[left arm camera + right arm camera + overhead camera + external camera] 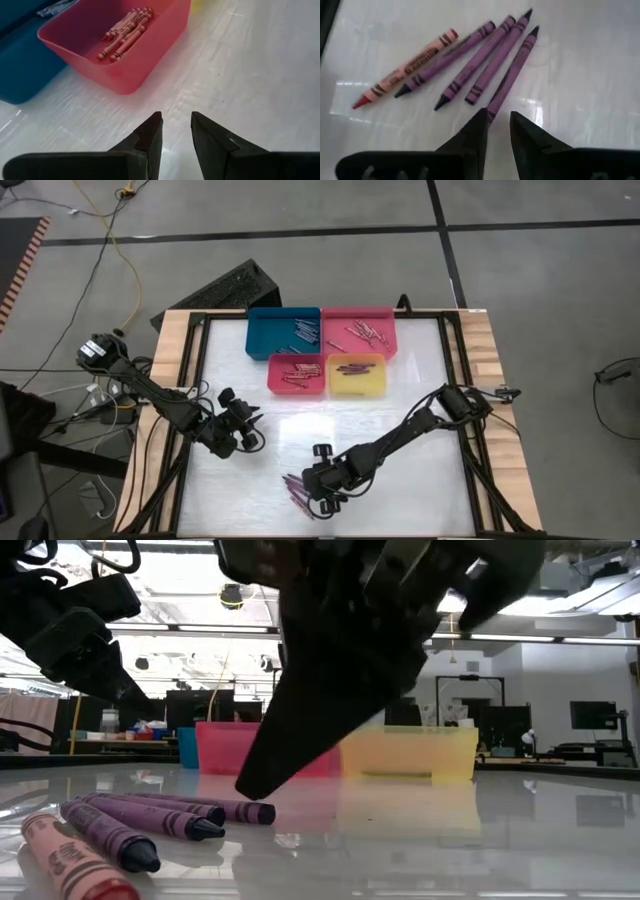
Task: Sort crayons
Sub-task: Put the violet crayon into the yellow bin
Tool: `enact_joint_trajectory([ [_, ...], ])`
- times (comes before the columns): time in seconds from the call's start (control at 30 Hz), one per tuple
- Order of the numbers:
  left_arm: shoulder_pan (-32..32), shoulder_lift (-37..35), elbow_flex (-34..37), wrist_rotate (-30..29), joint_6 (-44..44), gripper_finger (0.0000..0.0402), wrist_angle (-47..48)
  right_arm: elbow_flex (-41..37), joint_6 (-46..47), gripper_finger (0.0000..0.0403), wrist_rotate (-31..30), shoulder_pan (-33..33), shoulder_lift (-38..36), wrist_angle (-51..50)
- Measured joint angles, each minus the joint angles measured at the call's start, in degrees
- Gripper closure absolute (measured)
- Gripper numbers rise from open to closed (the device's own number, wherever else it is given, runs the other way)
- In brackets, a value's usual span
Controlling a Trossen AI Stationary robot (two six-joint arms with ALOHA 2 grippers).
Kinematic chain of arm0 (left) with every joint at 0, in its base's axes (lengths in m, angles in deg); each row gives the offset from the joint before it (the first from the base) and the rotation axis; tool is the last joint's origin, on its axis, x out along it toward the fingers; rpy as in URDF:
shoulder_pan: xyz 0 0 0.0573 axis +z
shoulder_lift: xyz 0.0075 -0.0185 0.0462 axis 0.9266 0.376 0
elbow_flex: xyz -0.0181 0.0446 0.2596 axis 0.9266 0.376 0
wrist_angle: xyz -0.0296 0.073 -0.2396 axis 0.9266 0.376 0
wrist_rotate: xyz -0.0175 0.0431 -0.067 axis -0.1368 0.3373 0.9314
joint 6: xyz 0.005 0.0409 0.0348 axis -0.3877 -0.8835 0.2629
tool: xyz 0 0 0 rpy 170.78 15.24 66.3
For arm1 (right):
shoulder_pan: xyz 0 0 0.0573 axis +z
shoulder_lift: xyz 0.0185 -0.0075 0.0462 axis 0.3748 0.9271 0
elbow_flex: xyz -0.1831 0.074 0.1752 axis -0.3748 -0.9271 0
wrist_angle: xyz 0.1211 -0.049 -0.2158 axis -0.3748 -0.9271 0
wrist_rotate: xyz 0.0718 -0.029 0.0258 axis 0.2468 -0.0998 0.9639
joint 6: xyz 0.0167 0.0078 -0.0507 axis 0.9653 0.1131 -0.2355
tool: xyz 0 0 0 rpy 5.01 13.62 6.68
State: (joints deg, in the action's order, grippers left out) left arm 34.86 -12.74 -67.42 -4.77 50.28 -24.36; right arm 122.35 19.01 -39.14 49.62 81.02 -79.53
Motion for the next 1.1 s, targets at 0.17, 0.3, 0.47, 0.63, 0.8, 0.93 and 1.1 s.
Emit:
enact_joint_trajectory([
  [0.17, 0.0, 0.0, 0.0, 0.1, 0.4, 0.0307, 0.0, -0.1, 0.4, 0.0308, 0.4, 0.0, 0.5, 0.3],
  [0.3, 0.0, 0.0, 0.0, 0.1, 0.3, 0.0307, 0.2, -0.1, 0.5, 0.0308, -0.9, -0.2, 0.5, -1.7],
  [0.47, 0.0, 0.0, 0.0, 0.1, 0.3, 0.0307, 0.2, -0.1, 0.5, 0.0308, -0.8, -0.8, 0.5, -2.1],
  [0.63, 0.0, 0.0, 0.0, 0.1, 0.3, 0.0307, 0.2, -0.1, 0.5, 0.0308, -4.2, -0.9, 0.4, -3.3],
  [0.8, 0.0, 0.0, 0.0, 0.1, 0.3, 0.0307, 0.2, 2.5, 0.4, 0.0308, -4.5, -0.7, 0.3, -5.1],
  [0.93, 0.0, 0.0, 0.0, 0.2, 0.4, 0.0307, 0.2, 5.6, 0.0, 0.0308, -5.6, -0.6, 0.3, -7.5],
  [1.1, 0.0, 0.0, 0.0, 0.6, 0.4, 0.0307, 0.2, 6.2, 2.7, 0.0308, -6.8, -0.6, 0.3, -7.2],
])
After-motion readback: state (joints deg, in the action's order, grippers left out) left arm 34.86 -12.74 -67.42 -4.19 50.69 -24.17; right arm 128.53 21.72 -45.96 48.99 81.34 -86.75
